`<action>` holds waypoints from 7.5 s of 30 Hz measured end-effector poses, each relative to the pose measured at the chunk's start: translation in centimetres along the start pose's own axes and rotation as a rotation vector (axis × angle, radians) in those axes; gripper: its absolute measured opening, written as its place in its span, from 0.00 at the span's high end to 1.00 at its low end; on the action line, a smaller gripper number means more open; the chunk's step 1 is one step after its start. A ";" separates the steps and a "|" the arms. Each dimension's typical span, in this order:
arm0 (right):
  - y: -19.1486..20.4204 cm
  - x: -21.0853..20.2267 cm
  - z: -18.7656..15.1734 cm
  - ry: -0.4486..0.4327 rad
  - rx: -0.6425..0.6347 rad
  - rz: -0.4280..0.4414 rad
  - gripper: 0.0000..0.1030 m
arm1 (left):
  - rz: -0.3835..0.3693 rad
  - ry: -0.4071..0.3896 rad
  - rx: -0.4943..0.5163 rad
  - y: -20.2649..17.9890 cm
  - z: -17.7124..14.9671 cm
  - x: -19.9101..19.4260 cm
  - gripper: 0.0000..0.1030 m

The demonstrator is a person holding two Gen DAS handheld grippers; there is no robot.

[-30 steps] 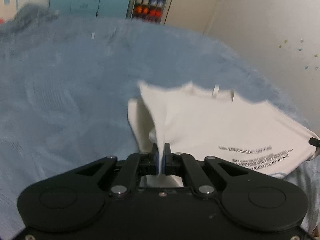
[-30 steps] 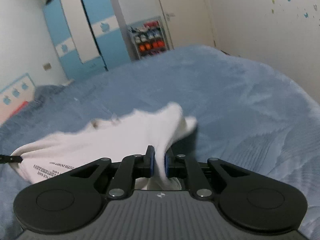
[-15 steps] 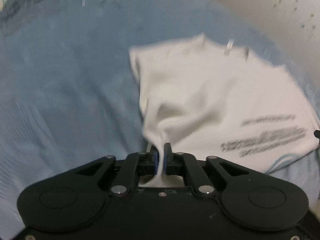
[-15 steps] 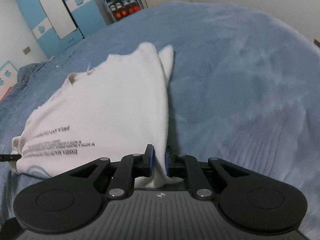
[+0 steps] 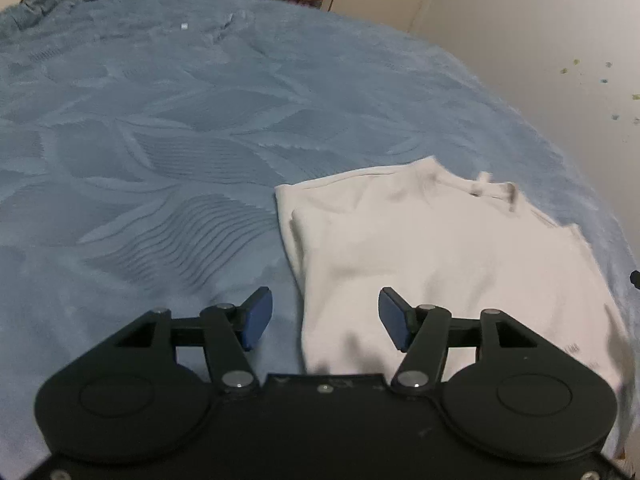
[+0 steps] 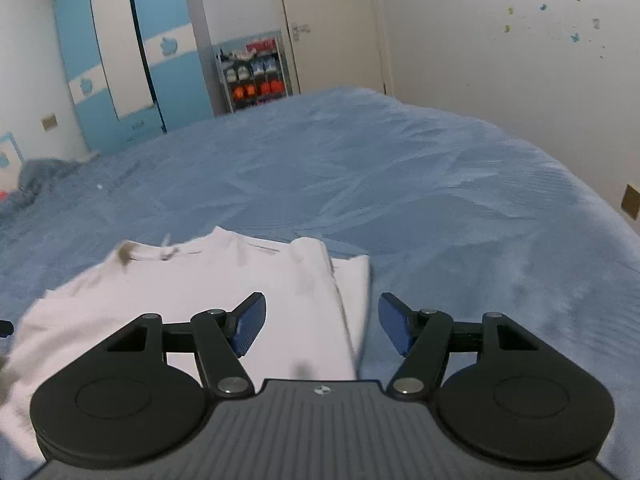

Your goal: Fold small clothes

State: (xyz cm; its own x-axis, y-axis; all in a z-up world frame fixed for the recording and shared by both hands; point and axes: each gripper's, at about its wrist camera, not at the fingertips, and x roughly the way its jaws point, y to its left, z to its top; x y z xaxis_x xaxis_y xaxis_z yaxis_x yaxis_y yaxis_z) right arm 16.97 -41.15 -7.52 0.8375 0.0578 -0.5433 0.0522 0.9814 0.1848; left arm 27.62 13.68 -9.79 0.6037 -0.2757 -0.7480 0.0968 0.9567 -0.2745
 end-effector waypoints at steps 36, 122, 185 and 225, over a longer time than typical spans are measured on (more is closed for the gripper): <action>3.5 0.0 -2.2 -0.245 -0.042 -0.112 0.95 | 0.174 -0.043 0.167 -5.3 1.0 5.2 0.64; -2.8 -7.8 -14.2 0.188 0.137 -0.131 0.90 | 0.075 0.094 -0.128 -0.4 -20.0 -7.6 0.91; 10.8 1.4 -4.9 -0.132 -0.108 -0.014 0.61 | 0.239 -0.299 0.289 -9.1 -6.6 3.7 0.34; 15.3 4.3 -7.4 0.073 -0.226 0.133 0.82 | 0.152 -0.098 0.230 -11.7 -8.3 5.7 0.30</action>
State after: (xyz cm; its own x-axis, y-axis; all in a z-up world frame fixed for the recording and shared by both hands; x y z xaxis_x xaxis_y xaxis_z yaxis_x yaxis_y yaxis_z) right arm 17.34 -24.50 -13.03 0.7870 0.1938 -0.5857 -0.1854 0.9798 0.0751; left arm 23.38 0.15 -15.81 0.6975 -0.1278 -0.7051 0.1694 0.9855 -0.0111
